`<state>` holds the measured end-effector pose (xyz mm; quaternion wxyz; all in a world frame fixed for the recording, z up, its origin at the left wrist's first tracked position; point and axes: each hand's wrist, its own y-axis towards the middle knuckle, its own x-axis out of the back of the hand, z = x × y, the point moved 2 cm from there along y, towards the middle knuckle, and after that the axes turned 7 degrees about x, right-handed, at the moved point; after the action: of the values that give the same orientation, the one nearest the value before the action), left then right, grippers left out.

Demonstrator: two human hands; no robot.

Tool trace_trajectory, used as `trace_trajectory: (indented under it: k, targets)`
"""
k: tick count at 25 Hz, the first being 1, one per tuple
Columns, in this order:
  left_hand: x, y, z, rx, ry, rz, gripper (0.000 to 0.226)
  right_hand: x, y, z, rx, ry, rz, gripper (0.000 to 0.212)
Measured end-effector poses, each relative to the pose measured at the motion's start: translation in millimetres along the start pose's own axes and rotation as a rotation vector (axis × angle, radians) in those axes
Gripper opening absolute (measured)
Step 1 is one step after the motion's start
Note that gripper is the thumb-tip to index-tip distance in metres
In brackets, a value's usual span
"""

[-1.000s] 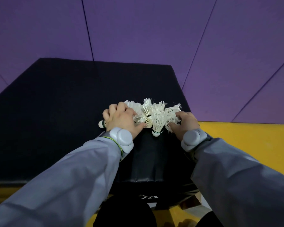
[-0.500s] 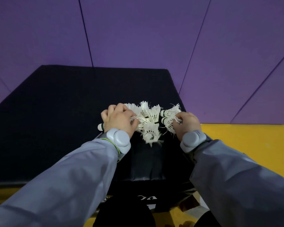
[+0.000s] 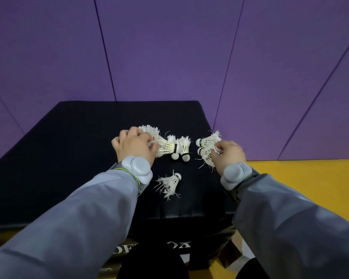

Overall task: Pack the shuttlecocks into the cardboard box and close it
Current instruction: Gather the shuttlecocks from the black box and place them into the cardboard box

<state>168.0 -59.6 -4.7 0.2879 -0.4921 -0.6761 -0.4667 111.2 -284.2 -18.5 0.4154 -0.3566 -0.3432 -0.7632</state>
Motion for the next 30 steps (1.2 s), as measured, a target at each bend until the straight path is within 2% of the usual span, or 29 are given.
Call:
trace_trajectory:
  k: [7, 13, 22, 30]
  targets:
    - [19.9, -16.2, -28.9, -0.049, -0.043, -0.016, 0.023, 34.3, -13.0, -7.4, 0.011, 0.029, -0.054, 0.025]
    - [19.6, -59.3, -86.8, -0.127, -0.079, 0.027, 0.022, 86.7, -38.5, -58.4, -0.062, 0.032, -0.110, 0.028]
    - [-28.0, -147.3, -205.1, -0.329, -0.118, 0.155, 0.023, 153.4, -93.6, -192.4, -0.277, -0.038, -0.145, 0.029]
    - [-89.9, -203.0, -263.6, -0.428, -0.091, 0.299, 0.028, 160.3, -121.4, -286.6, -0.410, -0.074, -0.071, 0.026]
